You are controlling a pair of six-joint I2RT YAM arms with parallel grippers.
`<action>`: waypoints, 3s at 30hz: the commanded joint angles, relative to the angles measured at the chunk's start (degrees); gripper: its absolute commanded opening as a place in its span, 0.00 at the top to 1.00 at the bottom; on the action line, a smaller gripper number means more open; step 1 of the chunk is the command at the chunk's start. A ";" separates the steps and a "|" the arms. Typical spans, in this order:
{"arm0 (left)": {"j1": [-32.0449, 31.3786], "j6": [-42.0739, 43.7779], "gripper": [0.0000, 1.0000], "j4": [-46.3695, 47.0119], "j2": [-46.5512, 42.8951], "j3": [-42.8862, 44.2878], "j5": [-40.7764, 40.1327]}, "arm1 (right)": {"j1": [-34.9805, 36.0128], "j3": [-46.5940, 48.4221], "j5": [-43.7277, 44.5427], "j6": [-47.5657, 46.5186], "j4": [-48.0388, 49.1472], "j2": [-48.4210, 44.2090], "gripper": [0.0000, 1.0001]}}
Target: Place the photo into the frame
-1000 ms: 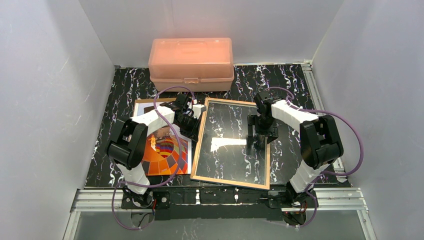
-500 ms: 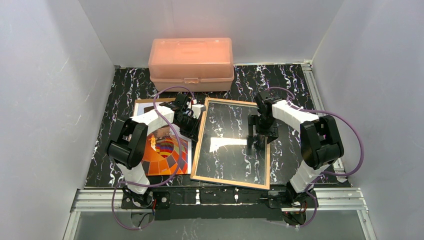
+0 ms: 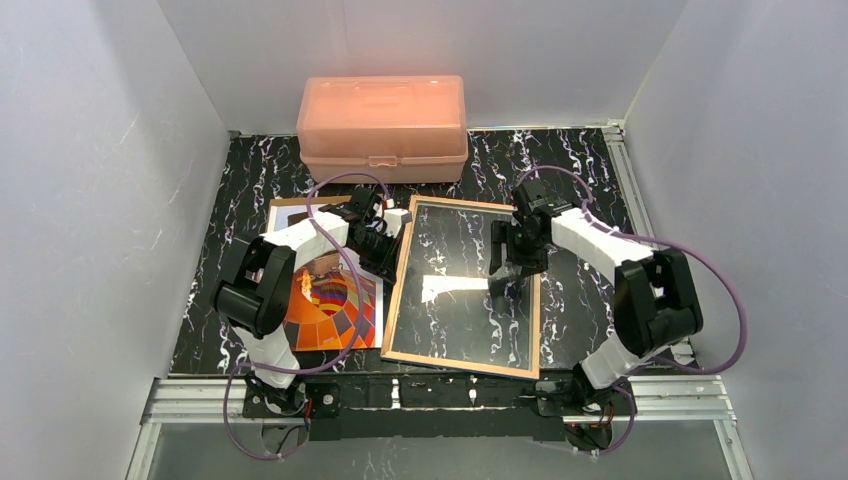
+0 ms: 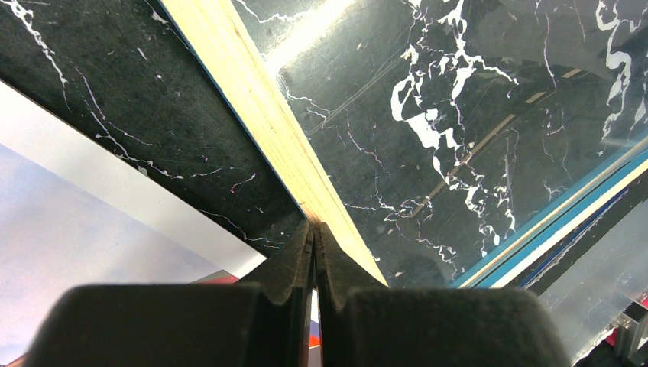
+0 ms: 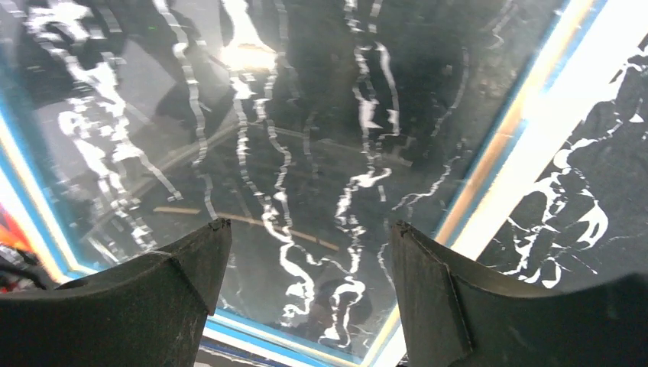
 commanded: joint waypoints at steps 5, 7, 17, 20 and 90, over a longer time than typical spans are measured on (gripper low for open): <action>0.14 2.88 1.00 -1.34 2.59 -0.82 -6.25 | 0.25 -0.40 -1.69 0.18 3.07 -6.59 0.16; 0.14 2.77 1.00 -1.50 2.33 -0.65 -6.27 | 0.18 0.54 2.50 0.13 1.18 -5.41 0.14; 0.39 2.29 1.00 -1.93 1.37 -0.29 -5.58 | -2.17 2.41 9.13 -0.02 4.89 -0.90 0.15; 0.49 2.30 1.00 -1.80 1.38 -0.41 -5.47 | -2.77 3.09 10.25 -0.63 5.50 0.89 0.15; 0.59 2.57 1.00 -1.12 4.48 -0.46 -5.24 | -3.16 -4.99 -2.05 6.16 5.26 -3.31 0.21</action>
